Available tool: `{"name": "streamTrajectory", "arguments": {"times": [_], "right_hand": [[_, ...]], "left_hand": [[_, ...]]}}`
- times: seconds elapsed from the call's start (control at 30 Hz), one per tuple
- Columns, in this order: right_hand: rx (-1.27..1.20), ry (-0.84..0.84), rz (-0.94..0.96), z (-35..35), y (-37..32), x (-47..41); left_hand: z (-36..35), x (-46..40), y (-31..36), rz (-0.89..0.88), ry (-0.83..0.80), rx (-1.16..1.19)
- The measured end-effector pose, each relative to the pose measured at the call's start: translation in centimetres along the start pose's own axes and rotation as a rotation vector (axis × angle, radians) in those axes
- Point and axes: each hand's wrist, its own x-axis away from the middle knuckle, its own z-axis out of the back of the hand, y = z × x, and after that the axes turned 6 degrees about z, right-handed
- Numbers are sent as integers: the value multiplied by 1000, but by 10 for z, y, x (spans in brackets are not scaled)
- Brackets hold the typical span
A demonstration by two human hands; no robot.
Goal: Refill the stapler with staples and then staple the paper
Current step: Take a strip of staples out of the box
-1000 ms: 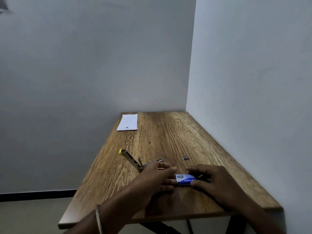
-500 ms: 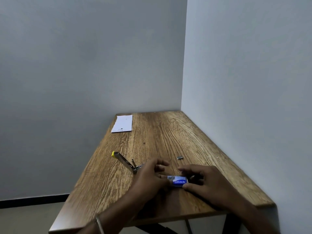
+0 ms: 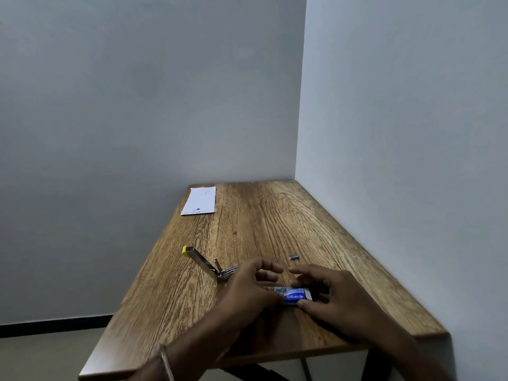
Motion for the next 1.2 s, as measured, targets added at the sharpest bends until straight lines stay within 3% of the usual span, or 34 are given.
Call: {"name": "streamTrajectory", "arguments": {"times": [0.2, 0.37, 0.5, 1.03, 1.2], "right_hand": [[-7, -2, -4, 1, 1, 1], [-6, 23, -22, 2, 5, 3], [5, 17, -22, 3, 2, 1], [51, -14, -63, 23, -3, 2], [148, -151, -59, 25, -9, -14]], "left_hand": [[-2, 4, 3, 0, -43, -92], [-3, 8, -3, -284, 161, -548], [-2, 8, -7, -389, 191, -689], [1, 4, -16, -416, 193, -689], [0, 4, -17, -436, 196, -692]]}}
